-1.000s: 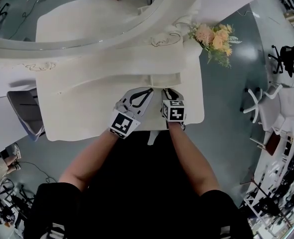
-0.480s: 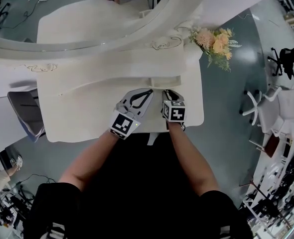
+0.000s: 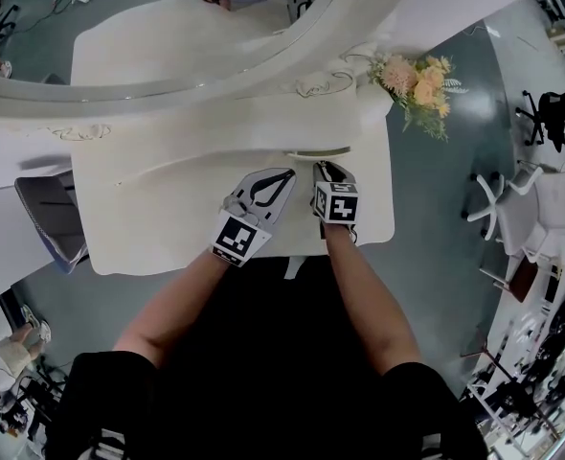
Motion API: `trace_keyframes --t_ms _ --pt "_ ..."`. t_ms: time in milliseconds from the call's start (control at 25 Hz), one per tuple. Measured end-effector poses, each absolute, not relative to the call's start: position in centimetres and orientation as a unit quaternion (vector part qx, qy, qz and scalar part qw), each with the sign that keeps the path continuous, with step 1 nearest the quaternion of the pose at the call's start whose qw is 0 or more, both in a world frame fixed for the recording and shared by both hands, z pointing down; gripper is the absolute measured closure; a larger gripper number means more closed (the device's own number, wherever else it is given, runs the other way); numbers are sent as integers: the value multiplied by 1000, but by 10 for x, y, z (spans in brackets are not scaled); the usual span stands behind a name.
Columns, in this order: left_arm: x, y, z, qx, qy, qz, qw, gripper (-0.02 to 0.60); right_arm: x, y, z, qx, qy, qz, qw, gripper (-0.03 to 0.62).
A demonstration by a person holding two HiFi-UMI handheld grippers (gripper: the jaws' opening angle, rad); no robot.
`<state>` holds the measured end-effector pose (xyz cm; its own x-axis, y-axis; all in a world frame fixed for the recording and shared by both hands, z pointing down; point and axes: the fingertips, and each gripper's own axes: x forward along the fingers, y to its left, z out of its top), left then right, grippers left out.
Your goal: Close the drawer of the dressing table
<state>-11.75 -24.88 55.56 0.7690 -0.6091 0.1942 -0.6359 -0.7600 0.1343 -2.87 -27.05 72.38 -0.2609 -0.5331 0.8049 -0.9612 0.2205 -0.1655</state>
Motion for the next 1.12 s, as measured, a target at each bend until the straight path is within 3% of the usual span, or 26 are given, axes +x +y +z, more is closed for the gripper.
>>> trace_keyframes --t_ms 1120 --pt "-147 -255 545 924 -363 68 96 588 -33 -304 723 523 -721 324 318 486"
